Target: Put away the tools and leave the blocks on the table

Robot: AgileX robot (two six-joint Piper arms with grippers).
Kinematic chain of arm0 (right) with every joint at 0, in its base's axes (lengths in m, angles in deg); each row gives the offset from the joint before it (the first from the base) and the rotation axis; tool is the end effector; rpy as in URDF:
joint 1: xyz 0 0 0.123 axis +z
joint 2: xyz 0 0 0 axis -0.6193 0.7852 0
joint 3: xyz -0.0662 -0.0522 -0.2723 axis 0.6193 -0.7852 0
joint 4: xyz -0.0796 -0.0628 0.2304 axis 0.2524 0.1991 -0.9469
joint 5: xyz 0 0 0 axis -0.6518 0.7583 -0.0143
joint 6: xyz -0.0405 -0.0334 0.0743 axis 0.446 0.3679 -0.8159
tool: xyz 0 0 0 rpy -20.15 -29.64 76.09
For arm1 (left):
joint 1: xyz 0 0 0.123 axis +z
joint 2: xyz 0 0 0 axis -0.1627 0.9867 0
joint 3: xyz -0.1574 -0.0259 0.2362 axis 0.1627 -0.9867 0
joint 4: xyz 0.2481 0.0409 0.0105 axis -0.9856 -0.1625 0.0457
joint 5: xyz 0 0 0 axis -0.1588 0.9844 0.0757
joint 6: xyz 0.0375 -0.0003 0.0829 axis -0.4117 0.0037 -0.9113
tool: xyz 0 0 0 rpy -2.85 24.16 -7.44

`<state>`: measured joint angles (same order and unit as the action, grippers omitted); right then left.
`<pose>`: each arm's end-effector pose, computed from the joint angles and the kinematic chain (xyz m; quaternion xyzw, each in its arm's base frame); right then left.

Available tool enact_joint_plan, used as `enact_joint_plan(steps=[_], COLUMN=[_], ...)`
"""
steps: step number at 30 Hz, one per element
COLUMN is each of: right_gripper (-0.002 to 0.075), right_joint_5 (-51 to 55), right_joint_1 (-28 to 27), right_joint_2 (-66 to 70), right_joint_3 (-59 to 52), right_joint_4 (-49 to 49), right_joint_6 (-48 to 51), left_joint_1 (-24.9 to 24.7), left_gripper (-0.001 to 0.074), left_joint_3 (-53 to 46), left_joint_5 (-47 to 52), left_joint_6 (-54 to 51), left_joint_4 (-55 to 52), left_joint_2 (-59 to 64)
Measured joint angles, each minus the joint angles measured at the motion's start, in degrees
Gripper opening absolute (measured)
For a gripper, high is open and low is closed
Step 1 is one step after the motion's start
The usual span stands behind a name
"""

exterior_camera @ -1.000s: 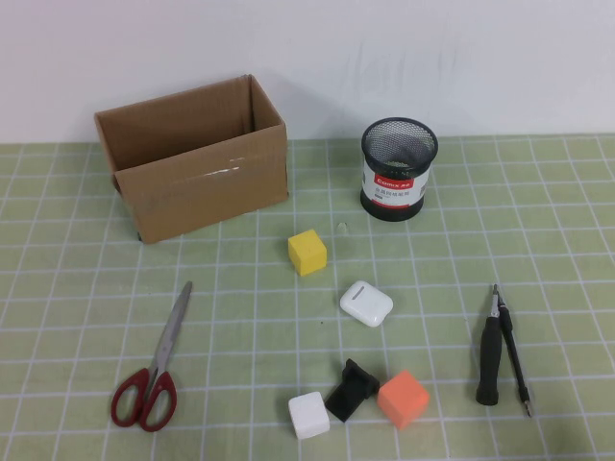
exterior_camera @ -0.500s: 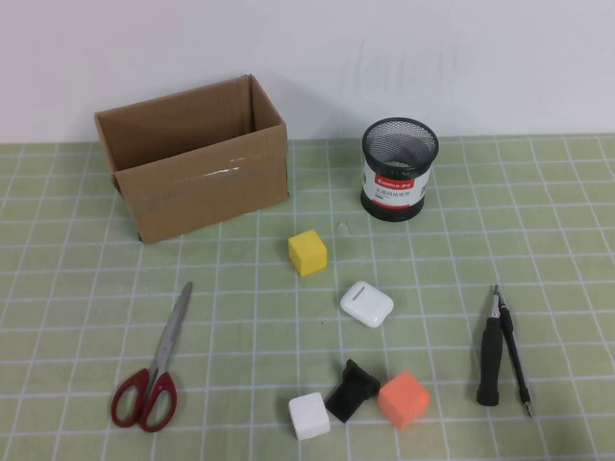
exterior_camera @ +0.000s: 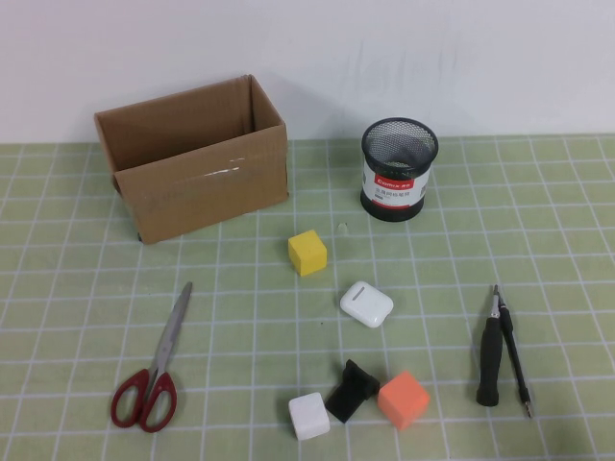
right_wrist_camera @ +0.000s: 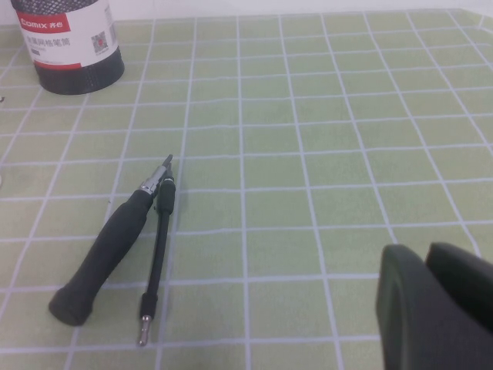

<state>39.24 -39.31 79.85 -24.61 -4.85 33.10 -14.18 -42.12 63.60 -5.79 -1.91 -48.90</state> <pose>0.0519 0.0036 0.1702 0.0176 0.8097 0.0327 0.5856 0.0552 -0.0055 0.2127 0.0032 0.6481 -0.0676 0.7586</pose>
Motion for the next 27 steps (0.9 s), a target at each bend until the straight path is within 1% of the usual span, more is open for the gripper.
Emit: enact_joint_plan(steps=[7, 11, 13, 15, 17, 19, 20, 23, 25, 27], right_gripper=[-0.0007, -0.0007, -0.0007, -0.0007, -0.0007, -0.0007, -0.0007, -0.0007, -0.0007, -0.0007], right_joint_5=[0.0, 0.0, 0.0, 0.0, 0.0, 0.0, 0.0, 0.0, 0.0, 0.0], right_joint_1=[0.0, 0.0, 0.0, 0.0, 0.0, 0.0, 0.0, 0.0, 0.0, 0.0], right_joint_2=[0.0, 0.0, 0.0, 0.0, 0.0, 0.0, 0.0, 0.0, 0.0, 0.0], right_joint_3=[0.0, 0.0, 0.0, 0.0, 0.0, 0.0, 0.0, 0.0, 0.0, 0.0], right_joint_4=[0.0, 0.0, 0.0, 0.0, 0.0, 0.0, 0.0, 0.0, 0.0, 0.0], right_joint_6=[0.0, 0.0, 0.0, 0.0, 0.0, 0.0, 0.0, 0.0, 0.0, 0.0], left_joint_1=[0.0, 0.0, 0.0, 0.0, 0.0, 0.0, 0.0, 0.0, 0.0, 0.0], left_gripper=[-0.0004, -0.0004, -0.0004, -0.0004, -0.0004, -0.0004, -0.0004, -0.0004, -0.0004, -0.0004], left_joint_3=[0.0, 0.0, 1.16, 4.14, 8.78, 16.21, 19.21, 29.78, 35.55, 38.24], left_joint_5=[-27.89, -43.34, -46.07, -44.83, -40.38, -30.7, -23.56, 3.05, 22.87, 37.44], left_joint_6=[0.0, 1.0, 1.84, 2.29, 4.32, 9.46, 12.15, 20.91, 22.94, 23.04], left_joint_4=[0.37, 2.73, 2.94, 1.51, -1.52, -5.75, -7.31, -10.01, -11.02, -12.98], left_joint_2=[0.0, -0.12, -0.22, -0.22, -0.22, -0.22, -0.22, 0.81, 3.86, 7.05])
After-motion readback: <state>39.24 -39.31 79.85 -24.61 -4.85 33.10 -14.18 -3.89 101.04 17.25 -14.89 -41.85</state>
